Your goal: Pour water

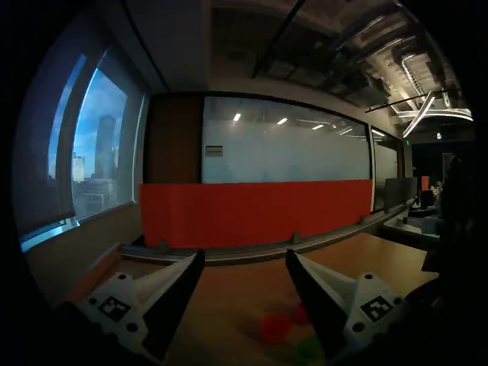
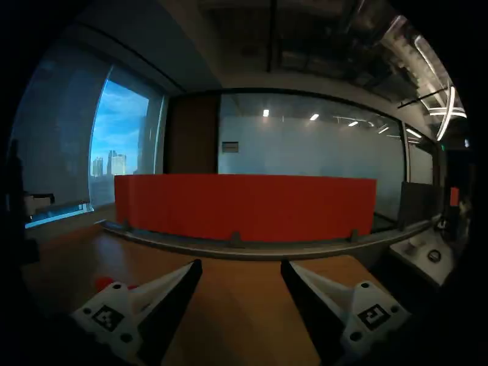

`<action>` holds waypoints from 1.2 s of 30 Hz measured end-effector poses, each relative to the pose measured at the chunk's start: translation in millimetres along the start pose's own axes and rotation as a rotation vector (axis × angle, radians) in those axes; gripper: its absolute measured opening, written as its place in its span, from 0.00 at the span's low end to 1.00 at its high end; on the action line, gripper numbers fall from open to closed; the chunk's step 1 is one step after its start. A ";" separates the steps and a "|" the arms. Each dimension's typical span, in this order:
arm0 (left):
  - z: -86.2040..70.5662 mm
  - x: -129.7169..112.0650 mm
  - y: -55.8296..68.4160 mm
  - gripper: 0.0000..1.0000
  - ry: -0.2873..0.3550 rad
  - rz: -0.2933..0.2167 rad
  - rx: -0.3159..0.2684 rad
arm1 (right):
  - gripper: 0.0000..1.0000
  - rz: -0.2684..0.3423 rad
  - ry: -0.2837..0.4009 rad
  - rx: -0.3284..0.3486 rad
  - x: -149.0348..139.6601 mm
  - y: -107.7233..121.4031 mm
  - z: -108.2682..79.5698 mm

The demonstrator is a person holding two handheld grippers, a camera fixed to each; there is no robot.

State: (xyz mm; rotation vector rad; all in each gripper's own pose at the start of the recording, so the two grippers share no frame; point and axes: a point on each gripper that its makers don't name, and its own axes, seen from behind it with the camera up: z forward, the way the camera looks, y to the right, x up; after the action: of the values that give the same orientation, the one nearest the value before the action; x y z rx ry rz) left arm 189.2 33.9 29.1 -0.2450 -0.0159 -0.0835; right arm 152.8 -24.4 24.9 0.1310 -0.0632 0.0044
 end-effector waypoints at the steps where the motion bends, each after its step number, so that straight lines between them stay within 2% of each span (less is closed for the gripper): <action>1: 0.0 -0.4 2.8 0.98 -0.004 -0.004 -0.015 | 1.00 -0.001 0.001 0.015 0.5 -2.4 0.0; 6: -0.9 -0.7 15.0 0.98 -0.016 -0.019 -0.094 | 1.00 -0.014 -0.002 0.116 1.7 -19.9 -1.4; 12: -4.3 5.0 24.5 0.98 -0.005 -0.014 -0.163 | 1.00 -0.041 0.012 0.248 8.4 -46.7 -7.5; 18: -7.9 7.6 40.5 0.98 -0.006 -0.024 -0.248 | 1.00 -0.043 0.011 0.375 15.5 -73.7 -15.3; 27: -12.3 4.0 51.8 0.98 -0.018 0.003 -0.327 | 1.00 -0.070 -0.028 0.448 12.5 -90.0 -18.7; 36: -15.2 -21.0 64.2 0.98 -0.097 0.034 -0.386 | 1.00 -0.137 -0.118 0.512 -7.0 -102.3 -18.4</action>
State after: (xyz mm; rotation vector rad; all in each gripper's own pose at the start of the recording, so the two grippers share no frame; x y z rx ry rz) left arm 173.7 94.0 -1.7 -0.6354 -0.0929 -0.0404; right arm 147.8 -123.4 -7.2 0.6478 -0.1701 -0.1249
